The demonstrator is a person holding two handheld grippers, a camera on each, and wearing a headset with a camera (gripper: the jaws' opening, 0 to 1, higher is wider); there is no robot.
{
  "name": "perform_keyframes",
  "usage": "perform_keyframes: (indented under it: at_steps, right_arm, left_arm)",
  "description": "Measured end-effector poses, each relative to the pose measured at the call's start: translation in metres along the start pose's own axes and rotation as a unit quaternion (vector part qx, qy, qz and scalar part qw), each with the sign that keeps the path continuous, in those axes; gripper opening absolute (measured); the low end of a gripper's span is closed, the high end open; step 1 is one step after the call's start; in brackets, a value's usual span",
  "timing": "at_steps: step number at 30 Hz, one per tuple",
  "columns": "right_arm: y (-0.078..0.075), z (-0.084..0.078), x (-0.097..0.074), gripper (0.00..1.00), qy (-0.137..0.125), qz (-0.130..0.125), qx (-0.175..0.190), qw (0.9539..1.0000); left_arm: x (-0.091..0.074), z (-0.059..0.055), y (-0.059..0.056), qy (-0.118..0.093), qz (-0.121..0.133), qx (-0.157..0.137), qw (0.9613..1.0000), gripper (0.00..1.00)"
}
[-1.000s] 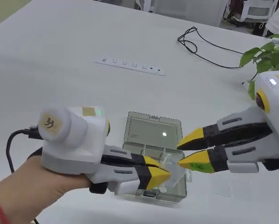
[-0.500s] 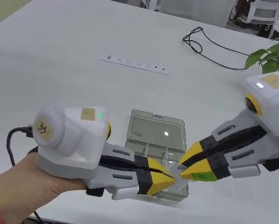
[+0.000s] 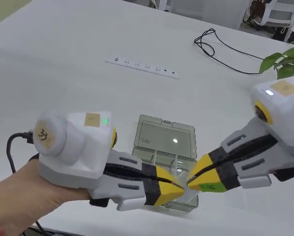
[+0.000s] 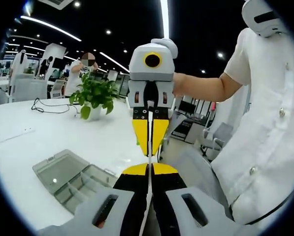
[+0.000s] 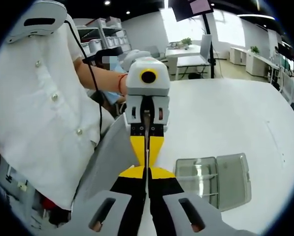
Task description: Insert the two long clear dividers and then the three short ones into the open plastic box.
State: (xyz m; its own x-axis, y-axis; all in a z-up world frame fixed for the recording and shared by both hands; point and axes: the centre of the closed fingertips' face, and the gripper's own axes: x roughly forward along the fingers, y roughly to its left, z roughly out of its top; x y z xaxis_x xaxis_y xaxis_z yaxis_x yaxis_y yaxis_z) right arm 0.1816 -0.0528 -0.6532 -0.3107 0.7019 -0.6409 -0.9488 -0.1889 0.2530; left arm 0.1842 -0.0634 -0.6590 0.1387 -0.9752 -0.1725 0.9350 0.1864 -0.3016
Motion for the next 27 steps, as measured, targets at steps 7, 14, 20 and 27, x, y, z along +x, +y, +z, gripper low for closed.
perform_keyframes:
  at_steps: [7,14,20,27]
  right_arm:
    - [0.001,0.001,0.002,0.03,0.001,-0.002,-0.003,1.0000]
    - [0.002,0.002,0.004,0.03,0.004,-0.004,-0.003,1.0000]
    - [0.001,0.004,0.003,0.03,0.003,-0.008,-0.005,1.0000]
    - [-0.002,0.007,0.001,0.03,0.001,-0.015,-0.007,0.9999]
  left_arm:
    - [-0.001,0.000,0.000,-0.002,0.004,-0.004,1.0000,0.00]
    - [-0.003,0.000,0.000,-0.001,0.006,-0.003,1.0000,0.00]
    - [-0.005,-0.001,0.002,0.002,0.013,-0.001,0.9999,0.03]
    - [-0.011,-0.004,0.006,0.004,0.027,-0.003,0.9996,0.08]
